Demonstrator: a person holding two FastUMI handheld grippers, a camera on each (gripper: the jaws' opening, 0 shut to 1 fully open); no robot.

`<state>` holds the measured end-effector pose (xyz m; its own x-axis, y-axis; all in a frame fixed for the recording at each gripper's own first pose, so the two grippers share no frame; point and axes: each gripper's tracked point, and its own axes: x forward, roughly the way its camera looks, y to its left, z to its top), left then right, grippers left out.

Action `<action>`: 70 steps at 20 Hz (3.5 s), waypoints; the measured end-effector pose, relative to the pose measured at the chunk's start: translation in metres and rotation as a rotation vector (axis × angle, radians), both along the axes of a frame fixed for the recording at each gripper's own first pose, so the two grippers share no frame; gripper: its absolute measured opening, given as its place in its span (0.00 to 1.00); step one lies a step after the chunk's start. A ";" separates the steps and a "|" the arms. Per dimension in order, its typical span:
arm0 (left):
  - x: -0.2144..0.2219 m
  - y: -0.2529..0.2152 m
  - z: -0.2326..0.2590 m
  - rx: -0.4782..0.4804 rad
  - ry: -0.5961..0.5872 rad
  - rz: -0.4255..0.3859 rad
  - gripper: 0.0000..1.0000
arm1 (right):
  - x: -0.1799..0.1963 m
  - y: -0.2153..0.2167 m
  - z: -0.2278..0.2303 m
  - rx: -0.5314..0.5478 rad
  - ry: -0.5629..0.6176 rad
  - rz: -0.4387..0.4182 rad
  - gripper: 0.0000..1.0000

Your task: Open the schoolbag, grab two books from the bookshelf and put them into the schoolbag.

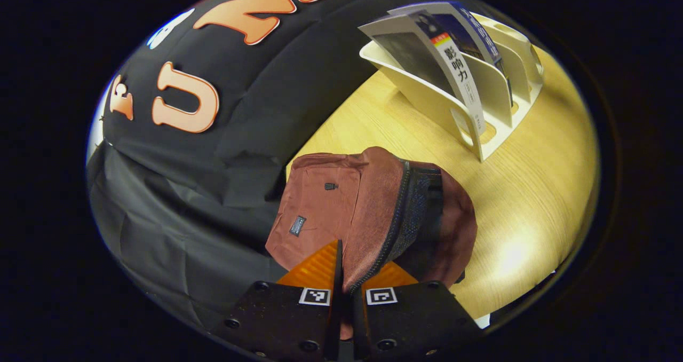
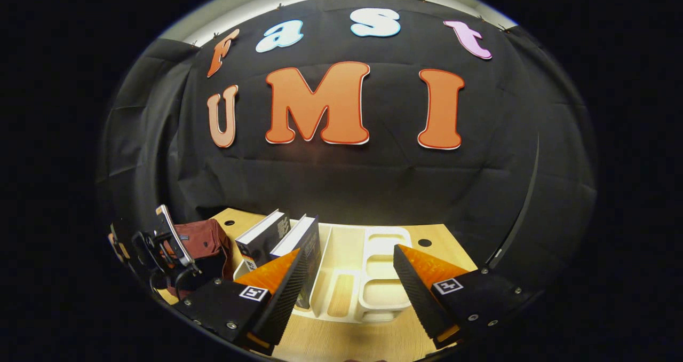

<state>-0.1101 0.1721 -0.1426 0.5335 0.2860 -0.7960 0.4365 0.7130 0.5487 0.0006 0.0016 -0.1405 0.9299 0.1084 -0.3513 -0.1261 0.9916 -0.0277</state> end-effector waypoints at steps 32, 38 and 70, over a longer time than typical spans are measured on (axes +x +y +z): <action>0.100 0.073 0.078 -0.594 0.402 -0.278 0.10 | 0.092 0.190 -0.086 -0.121 0.914 -0.088 0.98; 0.104 0.075 0.075 -0.595 0.402 -0.269 0.10 | 0.099 0.192 -0.118 -0.185 1.055 -0.099 0.92; 0.108 0.072 0.074 -0.554 0.410 -0.299 0.10 | -0.001 0.227 0.030 0.335 0.923 -0.094 0.32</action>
<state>-0.0024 0.2441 -0.0685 0.1557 -0.3252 -0.9328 0.7471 0.6565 -0.1042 0.0000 0.2289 -0.1108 0.3159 0.2748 -0.9081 0.1226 0.9373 0.3263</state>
